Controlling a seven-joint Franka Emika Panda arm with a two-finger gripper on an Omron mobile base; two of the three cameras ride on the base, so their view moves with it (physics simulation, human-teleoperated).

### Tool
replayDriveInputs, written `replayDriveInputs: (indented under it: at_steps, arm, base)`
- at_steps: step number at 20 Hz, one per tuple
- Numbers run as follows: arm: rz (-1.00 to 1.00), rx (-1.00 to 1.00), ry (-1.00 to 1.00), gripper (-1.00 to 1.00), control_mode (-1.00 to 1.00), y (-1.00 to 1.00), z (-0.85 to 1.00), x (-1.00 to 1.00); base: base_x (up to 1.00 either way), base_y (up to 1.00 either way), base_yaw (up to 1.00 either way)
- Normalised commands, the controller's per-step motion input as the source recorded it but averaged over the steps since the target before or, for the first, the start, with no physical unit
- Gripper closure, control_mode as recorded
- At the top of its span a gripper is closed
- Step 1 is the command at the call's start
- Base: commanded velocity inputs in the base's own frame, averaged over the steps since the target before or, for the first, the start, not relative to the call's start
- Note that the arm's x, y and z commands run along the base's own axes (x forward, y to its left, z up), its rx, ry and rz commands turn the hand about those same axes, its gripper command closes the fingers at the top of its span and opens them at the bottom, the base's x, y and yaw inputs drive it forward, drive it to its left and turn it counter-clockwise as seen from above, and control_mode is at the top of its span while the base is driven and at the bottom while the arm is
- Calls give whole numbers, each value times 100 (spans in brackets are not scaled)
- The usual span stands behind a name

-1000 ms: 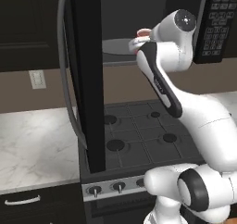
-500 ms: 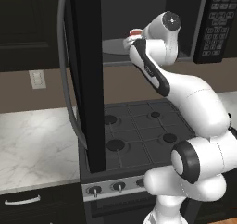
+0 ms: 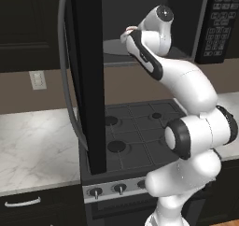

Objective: Place the microwavable item in the microwave. Then, close the microwave door and press the start button.

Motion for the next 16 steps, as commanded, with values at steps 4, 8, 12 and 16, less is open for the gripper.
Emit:
replayDriveInputs:
  at_steps: [4, 8, 12, 16]
  arm:
    - [1, 0, 6, -100, -100, 9, -31, 49]
    - [1, 0, 1, -100, -100, 7, -42, 6]
    - [0, 0, -9, -100, -100, 3, -17, -9]
    - [0, 0, -20, -100, -100, 0, -10, -55]
  base:
    - [0, 0, 0]
    - [0, 0, 0]
    - [0, 0, 0]
    - [0, 0, 0]
